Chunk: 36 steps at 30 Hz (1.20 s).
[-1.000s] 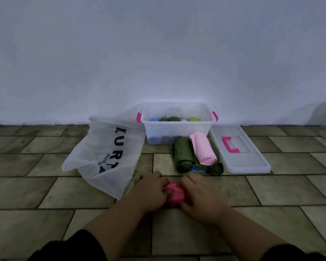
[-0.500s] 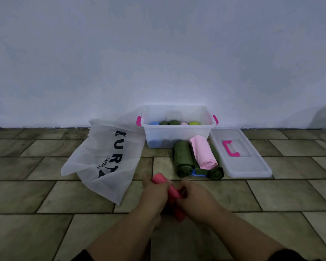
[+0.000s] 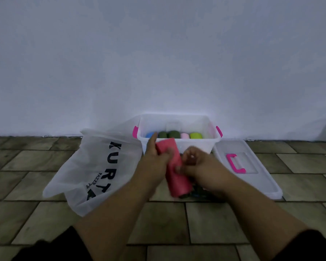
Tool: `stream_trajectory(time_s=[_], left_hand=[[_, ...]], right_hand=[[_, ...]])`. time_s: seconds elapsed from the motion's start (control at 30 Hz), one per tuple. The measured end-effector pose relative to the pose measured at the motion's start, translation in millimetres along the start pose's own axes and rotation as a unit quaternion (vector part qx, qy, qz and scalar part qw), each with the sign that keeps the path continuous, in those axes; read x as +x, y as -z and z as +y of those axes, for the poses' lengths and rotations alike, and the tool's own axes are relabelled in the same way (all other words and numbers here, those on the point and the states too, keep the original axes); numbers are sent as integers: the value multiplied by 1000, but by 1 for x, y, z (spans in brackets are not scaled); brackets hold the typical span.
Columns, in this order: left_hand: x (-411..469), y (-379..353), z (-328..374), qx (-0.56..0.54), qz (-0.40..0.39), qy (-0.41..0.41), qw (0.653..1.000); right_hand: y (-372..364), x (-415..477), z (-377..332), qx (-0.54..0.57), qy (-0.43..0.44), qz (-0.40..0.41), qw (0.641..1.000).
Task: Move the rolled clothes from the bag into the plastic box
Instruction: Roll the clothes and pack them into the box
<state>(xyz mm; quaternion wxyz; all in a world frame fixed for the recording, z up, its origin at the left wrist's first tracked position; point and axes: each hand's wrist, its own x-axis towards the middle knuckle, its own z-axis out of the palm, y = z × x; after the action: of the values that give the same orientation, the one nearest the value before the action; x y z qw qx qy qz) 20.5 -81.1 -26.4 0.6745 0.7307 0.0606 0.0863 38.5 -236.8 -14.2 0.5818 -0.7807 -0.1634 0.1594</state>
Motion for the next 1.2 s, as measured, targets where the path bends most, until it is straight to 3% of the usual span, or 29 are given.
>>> stream_trajectory(time_s=[0.1,0.17,0.23,0.4,0.57,0.7,0.83,0.93,1.07,1.13,1.2], left_hand=[[60,15,15,212,22,-26,977],[91,23,13,428,21,25,903],[110,26,5,522,-23,74,849],[127,28,-15,517,-51,83,851],[126,26,-18,502,-38,80,861],[127,27,-18,506,-42,78,858],[128,26,-17,506,-39,83,858],[127,25,-15,507,-34,87,857],[125,27,-13,504,-34,86,859],[124,26,-10,507,-35,93,856],[120,25,-5,508,-27,99,855]], right_hand=[[24,48,-29,20,9,90,996],[34,83,-41,14,1,170,985],[35,117,-48,-31,-17,204,978],[5,176,-42,-327,-116,68,935],[-28,198,-40,-328,-121,-67,934],[-22,202,-40,-399,-130,-136,898],[-10,195,-40,-432,-124,-161,879],[0,179,-46,-408,-131,-144,892],[33,148,-61,-365,-61,-27,929],[59,124,-61,-375,-141,-41,915],[76,95,-52,-405,-263,-71,873]])
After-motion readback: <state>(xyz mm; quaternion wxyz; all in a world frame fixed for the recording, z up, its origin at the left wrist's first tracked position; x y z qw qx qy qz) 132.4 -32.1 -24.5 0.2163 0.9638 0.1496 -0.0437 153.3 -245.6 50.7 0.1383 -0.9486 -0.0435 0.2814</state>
